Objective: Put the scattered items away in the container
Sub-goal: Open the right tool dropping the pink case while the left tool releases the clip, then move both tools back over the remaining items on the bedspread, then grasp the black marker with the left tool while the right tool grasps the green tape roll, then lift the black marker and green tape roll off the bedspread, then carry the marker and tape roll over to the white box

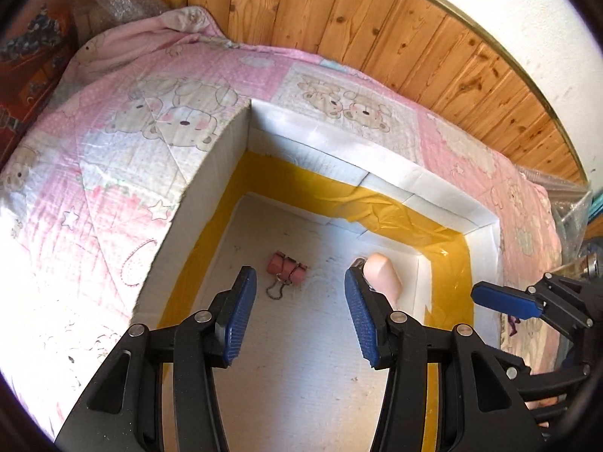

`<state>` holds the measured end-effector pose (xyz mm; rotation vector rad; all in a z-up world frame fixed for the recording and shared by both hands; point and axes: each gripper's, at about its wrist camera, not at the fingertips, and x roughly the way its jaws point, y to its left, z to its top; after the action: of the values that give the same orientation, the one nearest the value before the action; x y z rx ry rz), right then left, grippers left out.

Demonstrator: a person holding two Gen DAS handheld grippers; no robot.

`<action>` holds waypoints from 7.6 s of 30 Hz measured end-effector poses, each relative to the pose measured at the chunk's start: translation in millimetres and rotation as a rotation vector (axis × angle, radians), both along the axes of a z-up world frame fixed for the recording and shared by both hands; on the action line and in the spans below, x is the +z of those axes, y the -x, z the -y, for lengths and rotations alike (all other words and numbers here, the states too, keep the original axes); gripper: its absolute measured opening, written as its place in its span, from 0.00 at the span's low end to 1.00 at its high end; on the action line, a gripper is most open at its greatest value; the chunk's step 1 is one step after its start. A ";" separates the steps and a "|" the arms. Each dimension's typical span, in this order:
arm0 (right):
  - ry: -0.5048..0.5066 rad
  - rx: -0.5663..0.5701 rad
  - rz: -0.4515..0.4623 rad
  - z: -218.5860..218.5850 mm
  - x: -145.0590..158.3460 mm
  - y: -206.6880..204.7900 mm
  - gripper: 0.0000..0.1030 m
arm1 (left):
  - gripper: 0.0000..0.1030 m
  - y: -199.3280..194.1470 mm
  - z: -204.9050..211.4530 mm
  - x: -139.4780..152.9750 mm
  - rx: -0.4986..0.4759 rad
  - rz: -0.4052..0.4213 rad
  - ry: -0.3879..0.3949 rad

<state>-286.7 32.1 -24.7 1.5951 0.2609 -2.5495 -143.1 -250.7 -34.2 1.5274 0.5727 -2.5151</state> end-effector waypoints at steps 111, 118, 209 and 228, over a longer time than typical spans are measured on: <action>0.093 -0.293 0.017 -142.3 -53.2 -210.3 0.16 | 0.13 -121.0 -253.2 -33.0 -0.297 -0.094 0.027; 0.055 -0.314 0.000 -145.8 -45.2 -215.7 0.17 | 0.13 -107.4 -265.4 -42.3 -0.302 -0.066 0.036; 0.175 -0.141 -0.175 -80.7 13.0 -180.1 0.16 | 0.13 -118.0 -106.3 52.0 -0.046 -0.219 -0.052; 0.154 -0.109 -0.255 -68.1 27.7 -181.8 0.16 | 0.13 -119.6 -92.6 52.2 -0.031 -0.227 0.006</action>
<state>-104.9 100.2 3.1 1.2638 -0.0007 -2.7792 -23.6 -158.1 18.1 1.2659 0.5735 -2.7310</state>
